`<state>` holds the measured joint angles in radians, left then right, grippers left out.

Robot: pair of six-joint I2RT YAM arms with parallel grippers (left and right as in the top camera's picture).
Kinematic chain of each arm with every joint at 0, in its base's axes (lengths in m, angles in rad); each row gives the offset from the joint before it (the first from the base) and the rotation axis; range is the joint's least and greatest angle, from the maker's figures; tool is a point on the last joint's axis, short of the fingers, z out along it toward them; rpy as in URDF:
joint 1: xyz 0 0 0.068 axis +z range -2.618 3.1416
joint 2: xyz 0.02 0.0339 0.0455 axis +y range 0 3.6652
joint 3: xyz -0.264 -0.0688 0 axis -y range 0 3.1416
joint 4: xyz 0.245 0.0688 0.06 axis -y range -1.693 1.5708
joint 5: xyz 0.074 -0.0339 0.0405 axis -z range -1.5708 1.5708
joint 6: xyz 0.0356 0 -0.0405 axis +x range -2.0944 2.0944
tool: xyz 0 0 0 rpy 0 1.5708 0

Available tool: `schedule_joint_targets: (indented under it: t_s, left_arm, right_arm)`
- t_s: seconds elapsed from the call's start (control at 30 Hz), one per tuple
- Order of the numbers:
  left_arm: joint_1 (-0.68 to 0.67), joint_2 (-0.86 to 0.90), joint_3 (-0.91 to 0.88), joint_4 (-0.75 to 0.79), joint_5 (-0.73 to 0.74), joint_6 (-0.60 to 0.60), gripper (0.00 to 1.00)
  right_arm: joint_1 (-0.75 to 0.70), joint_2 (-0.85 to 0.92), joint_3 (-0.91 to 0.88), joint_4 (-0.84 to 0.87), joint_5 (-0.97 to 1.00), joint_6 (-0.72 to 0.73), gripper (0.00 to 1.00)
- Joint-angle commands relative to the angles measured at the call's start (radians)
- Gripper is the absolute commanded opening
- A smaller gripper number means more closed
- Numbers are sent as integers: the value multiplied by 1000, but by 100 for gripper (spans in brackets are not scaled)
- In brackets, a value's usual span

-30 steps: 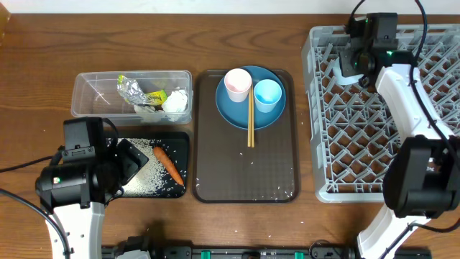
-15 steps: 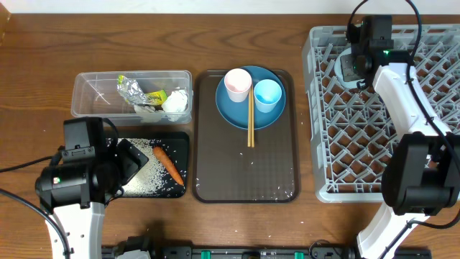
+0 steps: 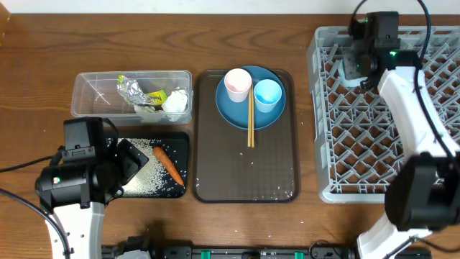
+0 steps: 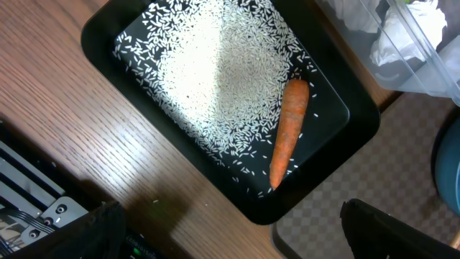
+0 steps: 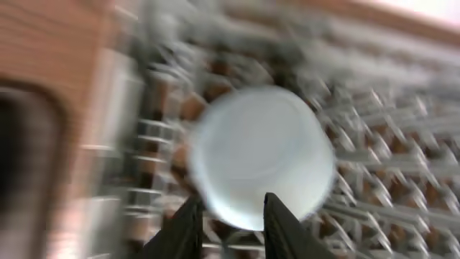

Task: Sort waste into correct bins and load items into the dishwasher rack
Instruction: 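Release the bowl and raise the right gripper from the rack, then move the right gripper to the blue plate and grasp a chopstick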

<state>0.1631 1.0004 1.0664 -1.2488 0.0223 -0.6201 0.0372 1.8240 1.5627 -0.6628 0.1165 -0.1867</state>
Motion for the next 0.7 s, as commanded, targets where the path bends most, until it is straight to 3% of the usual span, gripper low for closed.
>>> schedule_joint_targets:
  t_s: [0.0, 0.27, 0.5, 0.67]
  left_arm:
    - [6, 5, -4, 0, -12, 18, 98]
    - [6, 5, -4, 0, -12, 18, 98]
    - [6, 5, -4, 0, -12, 18, 98]
    - [6, 5, -4, 0, -12, 18, 98]
  right_arm:
    - [79, -88, 0, -9, -154, 6, 28]
    - [229, -115, -1, -113, -225, 93, 32]
    - [253, -103, -4, -200, -248, 176, 37]
    - [255, -103, -8, -224, -409, 176, 49]
